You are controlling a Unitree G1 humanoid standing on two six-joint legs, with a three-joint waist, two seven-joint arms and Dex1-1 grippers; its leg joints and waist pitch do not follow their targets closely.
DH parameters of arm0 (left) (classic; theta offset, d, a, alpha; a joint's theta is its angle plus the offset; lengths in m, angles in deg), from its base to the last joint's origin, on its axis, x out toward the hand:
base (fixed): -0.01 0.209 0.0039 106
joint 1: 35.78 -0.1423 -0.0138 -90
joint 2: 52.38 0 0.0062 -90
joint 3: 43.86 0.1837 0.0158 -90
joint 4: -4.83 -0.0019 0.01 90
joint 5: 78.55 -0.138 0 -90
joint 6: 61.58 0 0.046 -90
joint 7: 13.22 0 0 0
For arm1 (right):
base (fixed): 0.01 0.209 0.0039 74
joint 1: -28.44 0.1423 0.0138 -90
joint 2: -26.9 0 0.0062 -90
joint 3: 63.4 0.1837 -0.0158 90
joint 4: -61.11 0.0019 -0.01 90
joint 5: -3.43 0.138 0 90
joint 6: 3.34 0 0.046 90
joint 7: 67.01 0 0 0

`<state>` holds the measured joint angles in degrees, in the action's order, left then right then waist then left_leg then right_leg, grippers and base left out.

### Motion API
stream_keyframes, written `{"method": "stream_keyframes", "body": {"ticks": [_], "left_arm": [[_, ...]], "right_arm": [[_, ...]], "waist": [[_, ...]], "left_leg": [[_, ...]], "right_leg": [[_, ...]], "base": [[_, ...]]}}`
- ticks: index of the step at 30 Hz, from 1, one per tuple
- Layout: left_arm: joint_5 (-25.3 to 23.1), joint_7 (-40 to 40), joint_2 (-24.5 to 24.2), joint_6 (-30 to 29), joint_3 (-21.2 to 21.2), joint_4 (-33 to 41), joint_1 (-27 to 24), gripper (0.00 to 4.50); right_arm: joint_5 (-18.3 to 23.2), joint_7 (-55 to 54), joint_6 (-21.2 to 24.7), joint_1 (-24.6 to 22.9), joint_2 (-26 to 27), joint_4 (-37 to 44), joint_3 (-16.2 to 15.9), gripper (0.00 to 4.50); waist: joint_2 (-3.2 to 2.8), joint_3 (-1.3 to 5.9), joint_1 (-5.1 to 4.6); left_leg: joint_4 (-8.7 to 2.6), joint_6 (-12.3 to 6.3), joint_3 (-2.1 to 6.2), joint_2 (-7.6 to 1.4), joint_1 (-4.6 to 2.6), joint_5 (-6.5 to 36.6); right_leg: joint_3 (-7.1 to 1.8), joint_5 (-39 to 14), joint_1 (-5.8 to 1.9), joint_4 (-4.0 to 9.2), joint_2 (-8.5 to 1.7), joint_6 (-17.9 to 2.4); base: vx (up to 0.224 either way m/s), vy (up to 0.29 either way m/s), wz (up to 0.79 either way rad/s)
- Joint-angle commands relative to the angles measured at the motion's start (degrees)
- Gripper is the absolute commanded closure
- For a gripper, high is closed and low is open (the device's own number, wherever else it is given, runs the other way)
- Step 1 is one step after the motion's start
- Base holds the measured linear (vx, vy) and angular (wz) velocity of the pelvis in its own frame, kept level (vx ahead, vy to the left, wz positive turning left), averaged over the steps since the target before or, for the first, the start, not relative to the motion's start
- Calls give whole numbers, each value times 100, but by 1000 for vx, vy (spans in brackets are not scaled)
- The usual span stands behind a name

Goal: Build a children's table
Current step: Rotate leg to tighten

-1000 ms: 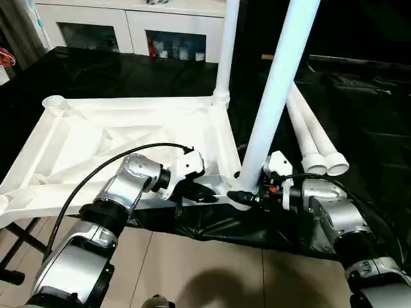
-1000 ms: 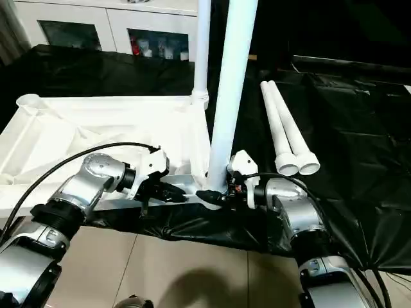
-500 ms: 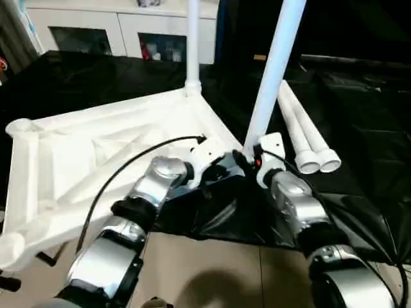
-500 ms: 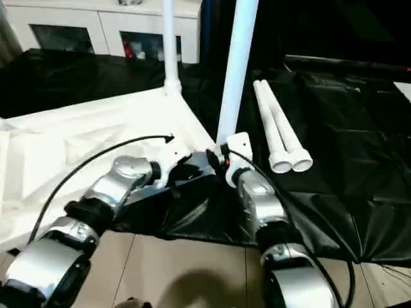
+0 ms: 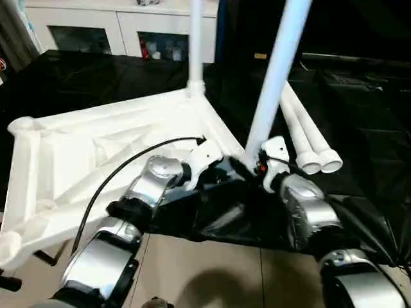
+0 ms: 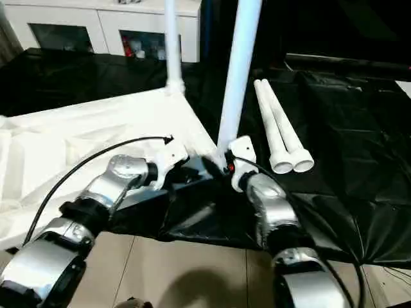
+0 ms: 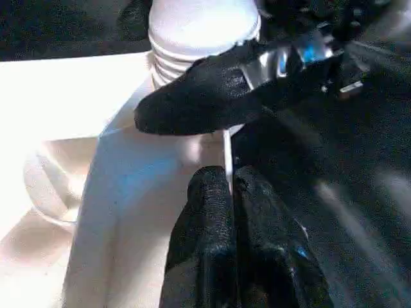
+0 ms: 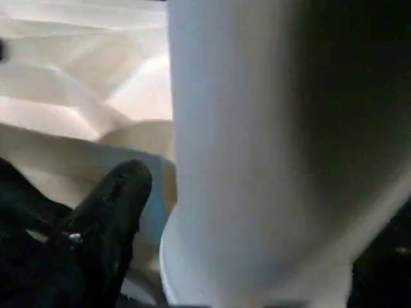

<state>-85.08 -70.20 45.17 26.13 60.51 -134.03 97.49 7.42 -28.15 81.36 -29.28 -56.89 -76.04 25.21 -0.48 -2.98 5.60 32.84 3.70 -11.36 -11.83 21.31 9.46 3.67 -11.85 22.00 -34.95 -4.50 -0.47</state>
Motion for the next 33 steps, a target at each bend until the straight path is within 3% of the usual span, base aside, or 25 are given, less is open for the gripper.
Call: {"method": "stream_keyframes", "body": {"ticks": [1, 10, 11, 20, 23, 27, 30, 32, 33], "left_arm": [[255, -446, 170, 287, 155, 272, 32, 450], [309, -1386, -255, 241, 237, 419, -48, 450], [323, -1431, -277, 226, 240, 430, -51, 450], [312, -1893, -487, 140, 306, 406, -73, 450], [325, -1739, -434, 158, 257, 419, -77, 450], [247, -1028, -216, 247, 103, 186, 59, 450], [178, -241, 6, 226, -77, -115, 277, 450], [143, 233, 155, 181, -162, -291, 427, 450], [98, 696, 321, 168, -215, -470, 576, 450]], "right_arm": [[-80, 790, 65, -134, 34, 146, -538, 58], [154, 2616, 489, -488, -619, 934, -940, 58], [162, 2711, 528, -510, -660, 981, -972, 82], [221, 3243, 780, -635, -835, 1319, -1105, 150], [252, 3101, 833, -663, -768, 1348, -1060, 167], [242, 2331, 742, -621, -455, 1148, -762, 174], [102, 1171, 753, -482, -142, 796, -458, 175], [45, 523, 679, -407, 50, 591, -302, 176], [-33, -299, 671, -301, 243, 364, -136, 176]], "waist": [[62, 361, 27], [77, 354, 103], [79, 354, 106], [94, 353, 128], [96, 358, 130], [97, 346, 120], [102, 329, 76], [89, 324, 59], [95, 329, 46]], "left_leg": [[-323, -482, 76, -191, -61, 1029], [-333, -461, 85, -209, -86, 1086], [-330, -468, 80, -207, -78, 1054], [-338, -394, 83, -213, -92, 1086], [-336, -381, 85, -209, -89, 1046], [-346, -317, 88, -210, -96, 1126], [-380, -126, 111, -189, -123, 1368], [-387, -67, 115, -192, -129, 1401], [-387, -55, 113, -185, -130, 1400]], "right_leg": [[-245, -432, -256, 380, -402, -1429], [-239, -698, -235, 398, -404, -1402], [-245, -643, -231, 390, -407, -1417], [-246, -780, -220, 400, -423, -1402], [-245, -745, -223, 391, -422, -1398], [-249, -914, -205, 413, -431, -1367], [-249, -1524, -190, 486, -446, -1206], [-259, -1615, -173, 501, -452, -1141], [-260, -1607, -172, 498, -438, -1130]], "base": [[0, 0, 0], [0, 0, 0], [0, 0, 0], [0, 0, 0], [0, 0, 0], [0, 0, 0], [0, 0, 0], [0, 0, 0], [0, 0, 0]]}}
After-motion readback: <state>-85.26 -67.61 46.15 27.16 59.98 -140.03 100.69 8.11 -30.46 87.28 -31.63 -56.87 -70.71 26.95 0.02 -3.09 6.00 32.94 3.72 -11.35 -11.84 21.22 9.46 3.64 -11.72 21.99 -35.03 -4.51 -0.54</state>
